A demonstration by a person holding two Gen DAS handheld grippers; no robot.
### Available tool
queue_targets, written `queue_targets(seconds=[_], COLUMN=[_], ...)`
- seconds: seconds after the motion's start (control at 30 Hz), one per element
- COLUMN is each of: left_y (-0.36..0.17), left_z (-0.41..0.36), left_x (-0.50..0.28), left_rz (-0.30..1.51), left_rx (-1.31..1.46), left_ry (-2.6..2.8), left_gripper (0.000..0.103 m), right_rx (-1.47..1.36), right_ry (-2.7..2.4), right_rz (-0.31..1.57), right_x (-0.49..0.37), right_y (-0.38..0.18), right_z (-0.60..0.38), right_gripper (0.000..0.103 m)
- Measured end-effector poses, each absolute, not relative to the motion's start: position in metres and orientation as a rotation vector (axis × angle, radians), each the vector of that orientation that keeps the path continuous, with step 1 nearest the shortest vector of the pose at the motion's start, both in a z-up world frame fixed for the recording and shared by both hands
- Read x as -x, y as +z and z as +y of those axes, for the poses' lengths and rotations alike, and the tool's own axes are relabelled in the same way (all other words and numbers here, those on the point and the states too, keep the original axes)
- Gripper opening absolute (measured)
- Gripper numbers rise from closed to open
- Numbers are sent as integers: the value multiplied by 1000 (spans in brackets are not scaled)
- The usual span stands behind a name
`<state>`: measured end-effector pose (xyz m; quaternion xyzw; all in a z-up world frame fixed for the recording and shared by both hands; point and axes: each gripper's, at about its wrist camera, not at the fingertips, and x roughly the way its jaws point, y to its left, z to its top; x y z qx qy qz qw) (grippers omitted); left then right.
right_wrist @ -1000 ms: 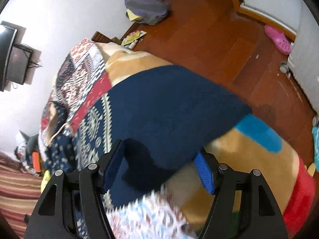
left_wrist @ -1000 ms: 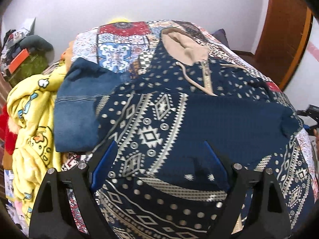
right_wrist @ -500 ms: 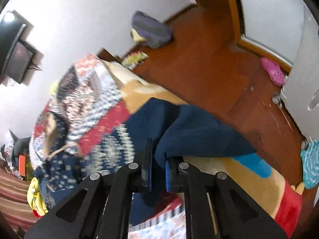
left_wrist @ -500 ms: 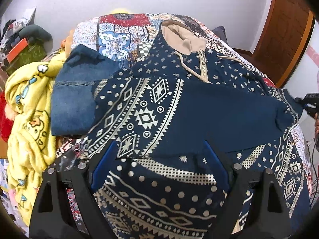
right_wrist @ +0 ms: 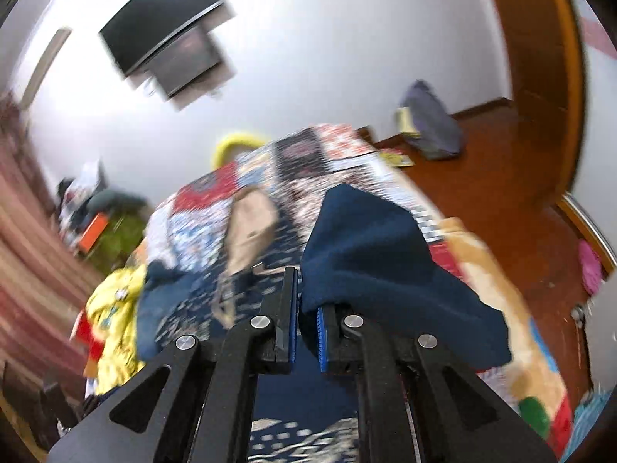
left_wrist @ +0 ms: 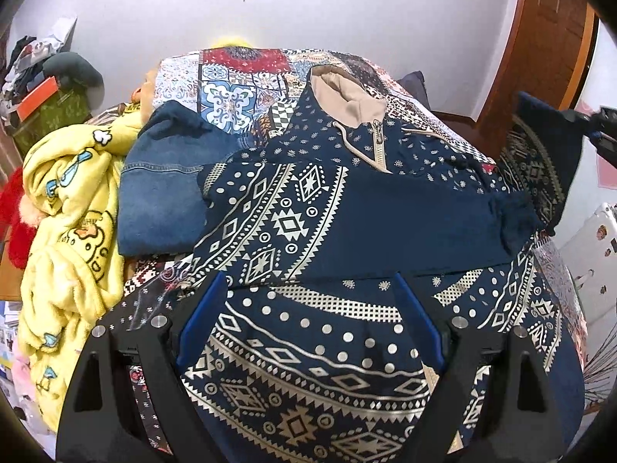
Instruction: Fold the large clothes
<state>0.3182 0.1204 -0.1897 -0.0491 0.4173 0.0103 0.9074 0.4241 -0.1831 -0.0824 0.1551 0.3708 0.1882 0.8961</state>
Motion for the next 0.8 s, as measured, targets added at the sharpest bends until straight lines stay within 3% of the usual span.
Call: queue_targets(seconds=[0.43, 0.6, 0.8], left_y=[-186, -188, -178], left_z=[139, 133, 110], left_x=[-295, -294, -301], left_rz=[854, 867, 868], left_rx=[136, 118, 95], left_ry=[27, 30, -4], left_gripper=[87, 87, 87], right_rx=[-160, -141, -145], right_ry=[469, 448, 485], right_rz=[1137, 1238, 1303], right_x=[-432, -419, -405], right_y=[-210, -225, -213], right_z=[-67, -69, -88], right_gripper=[11, 13, 33])
